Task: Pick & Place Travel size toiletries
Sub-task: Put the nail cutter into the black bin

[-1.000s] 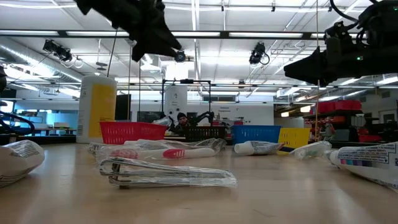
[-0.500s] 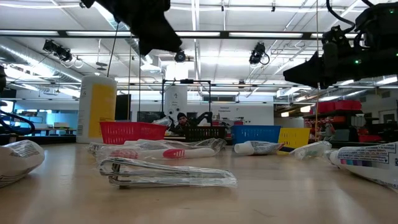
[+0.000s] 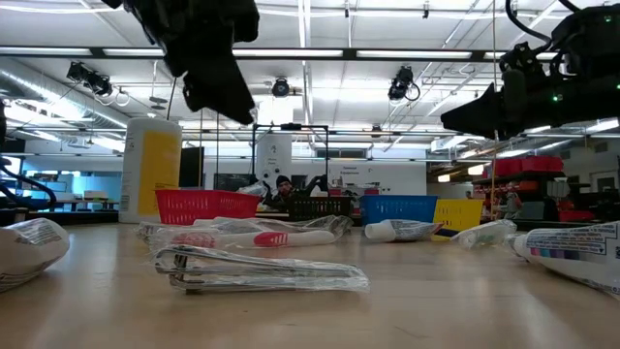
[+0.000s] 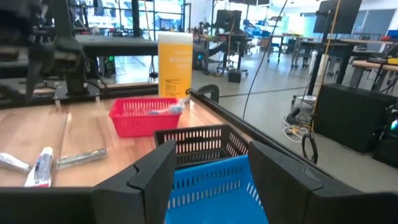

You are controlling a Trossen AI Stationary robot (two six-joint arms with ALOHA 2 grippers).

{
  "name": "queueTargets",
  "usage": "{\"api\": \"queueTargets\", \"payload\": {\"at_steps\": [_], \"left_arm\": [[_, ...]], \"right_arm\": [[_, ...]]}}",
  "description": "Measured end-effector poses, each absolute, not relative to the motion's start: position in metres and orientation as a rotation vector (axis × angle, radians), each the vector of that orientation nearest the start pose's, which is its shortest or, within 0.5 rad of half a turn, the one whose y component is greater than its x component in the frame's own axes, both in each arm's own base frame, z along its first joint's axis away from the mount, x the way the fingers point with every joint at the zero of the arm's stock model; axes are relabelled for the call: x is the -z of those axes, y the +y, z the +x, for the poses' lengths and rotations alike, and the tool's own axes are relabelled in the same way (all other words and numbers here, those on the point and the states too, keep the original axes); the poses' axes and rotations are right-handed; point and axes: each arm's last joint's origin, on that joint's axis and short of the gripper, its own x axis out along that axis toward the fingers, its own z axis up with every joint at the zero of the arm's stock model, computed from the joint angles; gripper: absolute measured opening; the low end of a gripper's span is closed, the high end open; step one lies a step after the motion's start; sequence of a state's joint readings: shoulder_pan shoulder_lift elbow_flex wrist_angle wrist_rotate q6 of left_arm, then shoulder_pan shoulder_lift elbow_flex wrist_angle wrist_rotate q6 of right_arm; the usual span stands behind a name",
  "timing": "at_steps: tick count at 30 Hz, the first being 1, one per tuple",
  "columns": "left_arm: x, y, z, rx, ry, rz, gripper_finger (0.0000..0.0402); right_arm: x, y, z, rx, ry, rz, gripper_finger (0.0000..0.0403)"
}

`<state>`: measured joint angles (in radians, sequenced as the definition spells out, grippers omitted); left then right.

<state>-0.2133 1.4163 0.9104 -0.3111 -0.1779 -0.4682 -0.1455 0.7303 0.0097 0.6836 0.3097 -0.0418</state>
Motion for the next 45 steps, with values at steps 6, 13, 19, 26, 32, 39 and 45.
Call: {"api": "queueTargets", "payload": {"at_steps": [6,13,19,26,32,39,45], "left_arm": [[-0.204,-0.078,0.287,-0.177,0.883,-0.352,0.0185],[-0.176,-0.098,0.287,-0.241,0.992,-0.428,0.0185],[-0.161,-0.108,0.283,-0.318,1.036,-0.429,0.0185],[-0.158,-0.109,0.281,-0.406,1.012,-0.422,0.0185],[-0.157,-0.111,0.280,-0.415,1.005,-0.423,0.0184],[-0.153,-0.111,0.282,-0.426,1.005,-0.415,0.0184],[-0.134,-0.113,0.285,-0.443,1.056,-0.388,0.0184]], "right_arm": [[-0.159,-0.029,0.140,0.455,0.055,-0.045,0.0212],[-0.156,-0.027,0.140,0.390,0.072,-0.016,0.0212],[-0.153,-0.023,0.142,0.226,0.093,0.054,0.0212],[-0.149,-0.016,0.143,0.018,0.136,0.149,0.0212],[-0.140,-0.013,0.144,0.007,0.221,0.203,0.0212],[-0.136,-0.013,0.146,0.051,0.248,0.198,0.0212],[-0.136,-0.014,0.146,0.058,0.243,0.189,0.0212]]}}
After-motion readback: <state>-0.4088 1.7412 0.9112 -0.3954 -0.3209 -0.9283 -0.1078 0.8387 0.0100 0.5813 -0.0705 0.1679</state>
